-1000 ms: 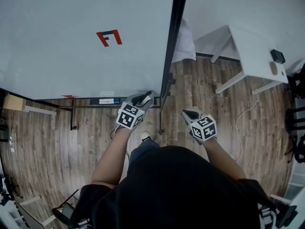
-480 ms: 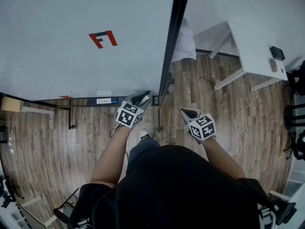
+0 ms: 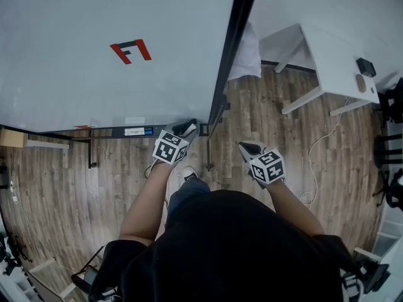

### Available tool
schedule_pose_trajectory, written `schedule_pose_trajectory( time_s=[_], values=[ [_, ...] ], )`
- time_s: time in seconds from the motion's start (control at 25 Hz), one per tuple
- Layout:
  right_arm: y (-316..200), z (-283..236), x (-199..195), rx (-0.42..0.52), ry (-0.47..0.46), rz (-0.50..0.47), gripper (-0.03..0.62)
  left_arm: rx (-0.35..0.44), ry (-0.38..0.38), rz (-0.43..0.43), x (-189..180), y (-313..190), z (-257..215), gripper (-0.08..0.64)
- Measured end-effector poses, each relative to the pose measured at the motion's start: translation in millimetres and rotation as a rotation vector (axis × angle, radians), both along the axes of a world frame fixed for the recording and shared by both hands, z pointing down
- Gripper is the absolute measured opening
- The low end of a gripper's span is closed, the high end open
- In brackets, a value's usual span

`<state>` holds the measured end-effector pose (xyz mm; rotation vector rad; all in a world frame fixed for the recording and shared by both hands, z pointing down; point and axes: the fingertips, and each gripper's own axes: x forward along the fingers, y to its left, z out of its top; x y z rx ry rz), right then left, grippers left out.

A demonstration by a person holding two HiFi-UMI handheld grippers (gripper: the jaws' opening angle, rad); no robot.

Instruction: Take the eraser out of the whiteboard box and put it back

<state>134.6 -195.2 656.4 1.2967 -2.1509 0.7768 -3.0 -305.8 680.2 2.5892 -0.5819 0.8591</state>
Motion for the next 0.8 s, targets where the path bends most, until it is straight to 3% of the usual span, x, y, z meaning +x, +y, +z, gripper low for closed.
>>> schedule_pose_trajectory(
  time_s=[0.8],
  values=[
    [6.7,-5.2,3.4,-0.011,0.028,-0.015,-0.006,-0.011,-0.038,0.016,4.1,-0.9,19.1,0.163]
  ],
)
